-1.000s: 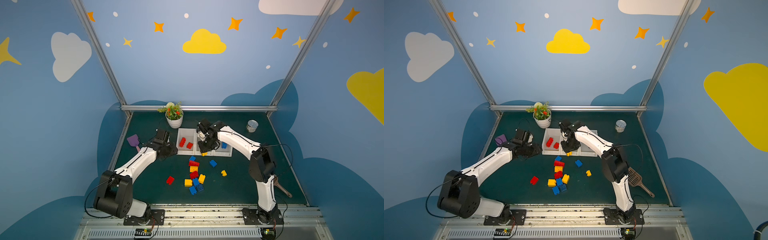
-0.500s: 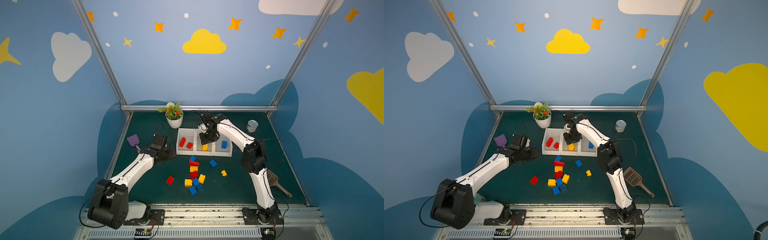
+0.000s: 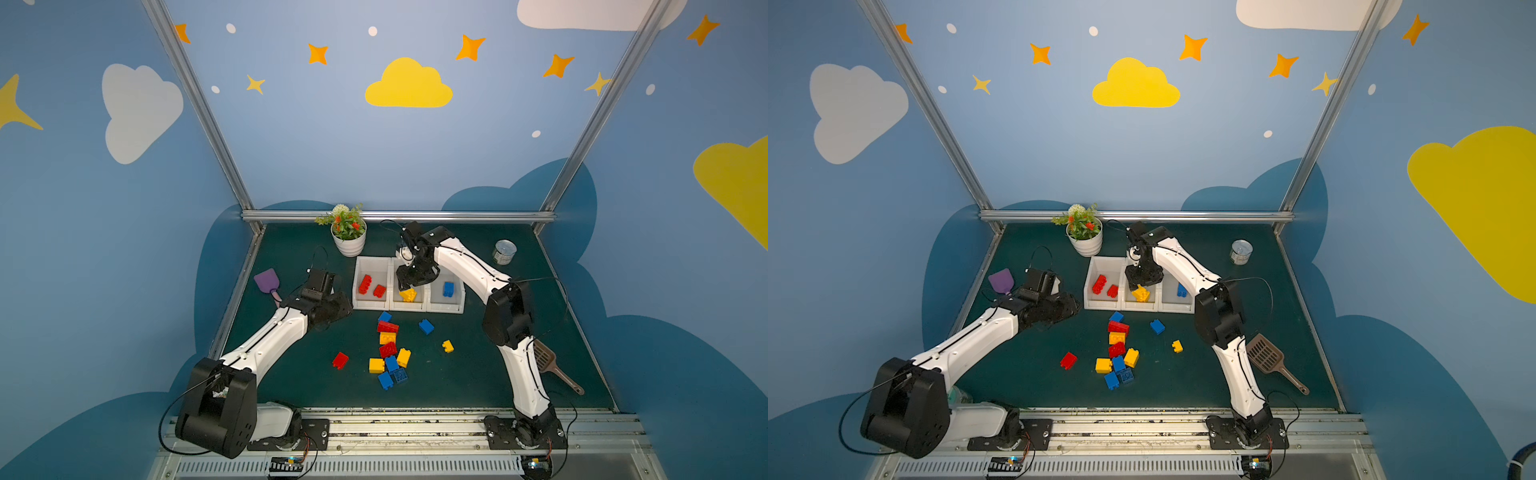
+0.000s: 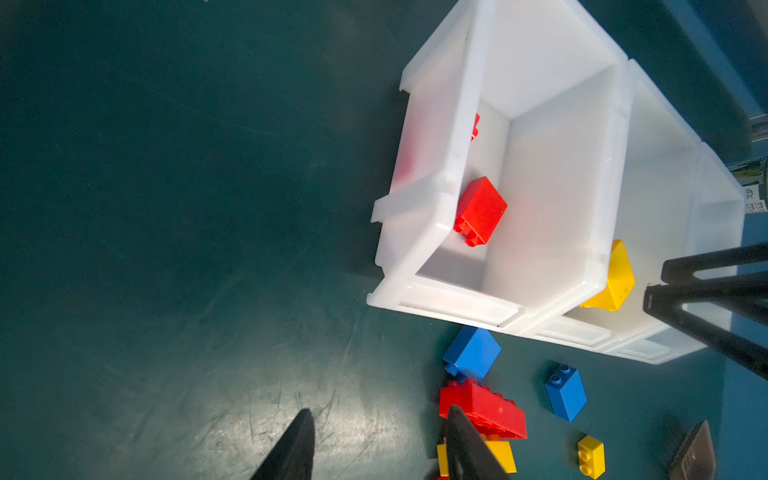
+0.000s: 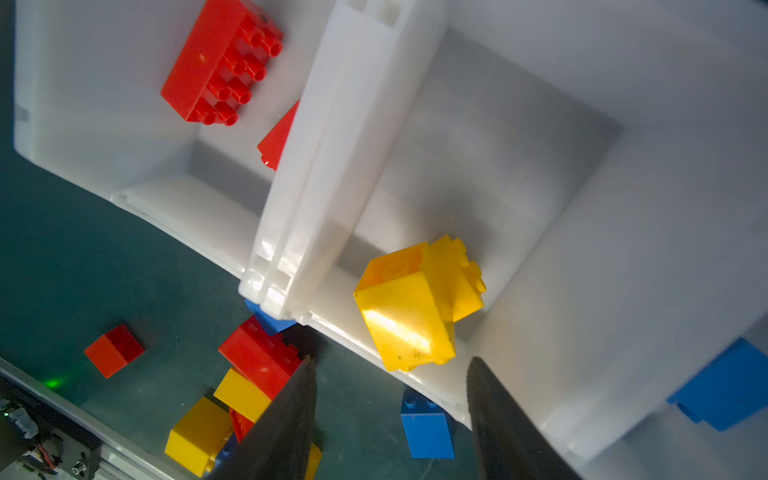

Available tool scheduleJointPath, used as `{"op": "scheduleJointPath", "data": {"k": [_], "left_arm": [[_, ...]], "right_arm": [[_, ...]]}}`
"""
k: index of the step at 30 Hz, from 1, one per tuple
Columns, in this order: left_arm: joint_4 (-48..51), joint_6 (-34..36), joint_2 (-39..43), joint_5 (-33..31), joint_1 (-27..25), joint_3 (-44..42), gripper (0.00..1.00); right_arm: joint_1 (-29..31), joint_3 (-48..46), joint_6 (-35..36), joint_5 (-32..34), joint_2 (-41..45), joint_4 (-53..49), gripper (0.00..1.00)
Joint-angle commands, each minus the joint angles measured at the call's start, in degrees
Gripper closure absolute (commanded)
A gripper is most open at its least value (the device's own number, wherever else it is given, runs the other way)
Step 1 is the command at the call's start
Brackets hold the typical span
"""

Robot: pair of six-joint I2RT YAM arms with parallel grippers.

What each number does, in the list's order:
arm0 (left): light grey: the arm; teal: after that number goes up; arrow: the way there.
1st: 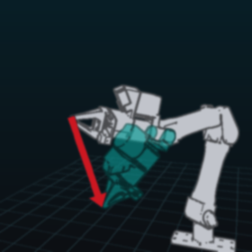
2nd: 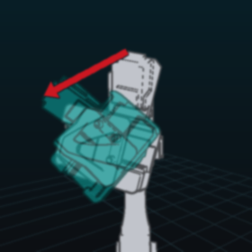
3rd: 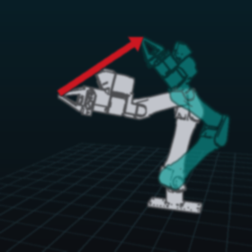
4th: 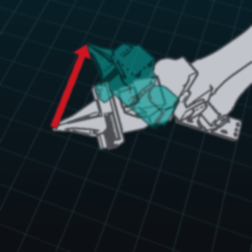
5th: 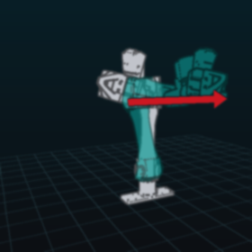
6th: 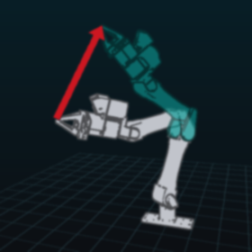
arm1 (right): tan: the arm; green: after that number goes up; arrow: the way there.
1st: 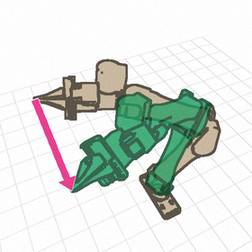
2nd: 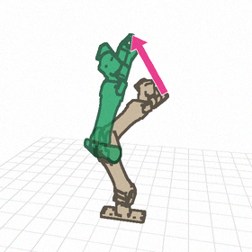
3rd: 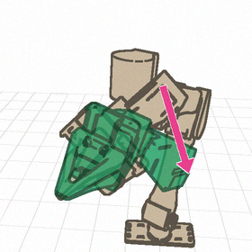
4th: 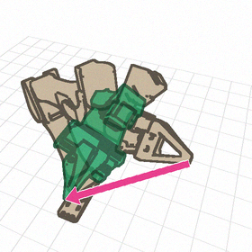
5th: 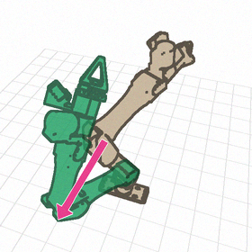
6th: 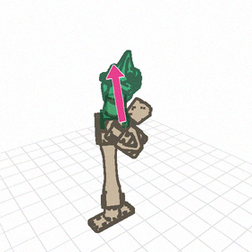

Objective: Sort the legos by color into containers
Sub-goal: 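Release the yellow brick into the middle compartment with the right gripper, then lower the left gripper onto a red brick in the pile and grasp it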

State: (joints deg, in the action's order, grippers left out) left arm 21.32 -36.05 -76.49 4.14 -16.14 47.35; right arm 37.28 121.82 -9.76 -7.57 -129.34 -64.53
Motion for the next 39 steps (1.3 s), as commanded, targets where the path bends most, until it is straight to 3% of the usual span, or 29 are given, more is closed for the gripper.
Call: {"op": "scheduleJointPath", "data": {"k": [1,15,24,27,35,39], "left_arm": [[-0.5,0.3,0.8,0.7,-0.1,-0.6,0.48],[0.8,3.5,0.0,0.4,-3.7,0.5,0.46],[1.9,5.5,-4.7,-1.1,-9.9,3.4,0.42],[2.6,6.5,-7.5,-1.2,-12.2,5.5,0.39],[6.0,10.2,-16.0,-1.3,-17.4,12.2,0.19],[8.5,11.3,-19.7,-2.1,-19.3,15.5,0.18]], "right_arm": [[0.2,0.8,0.2,-0.3,1.9,-1.3,0.41],[-0.1,-1.3,0.0,0.4,6.8,-1.1,0.42],[-1.1,-11.7,-1.9,0.6,15.5,2.2,0.41],[-1.9,-16.3,-2.9,0.8,18.6,3.5,0.41],[-4.6,-25.7,-5.0,1.1,24.7,6.2,0.41],[-5.3,-27.5,-5.7,1.1,26.2,6.8,0.41]]}}
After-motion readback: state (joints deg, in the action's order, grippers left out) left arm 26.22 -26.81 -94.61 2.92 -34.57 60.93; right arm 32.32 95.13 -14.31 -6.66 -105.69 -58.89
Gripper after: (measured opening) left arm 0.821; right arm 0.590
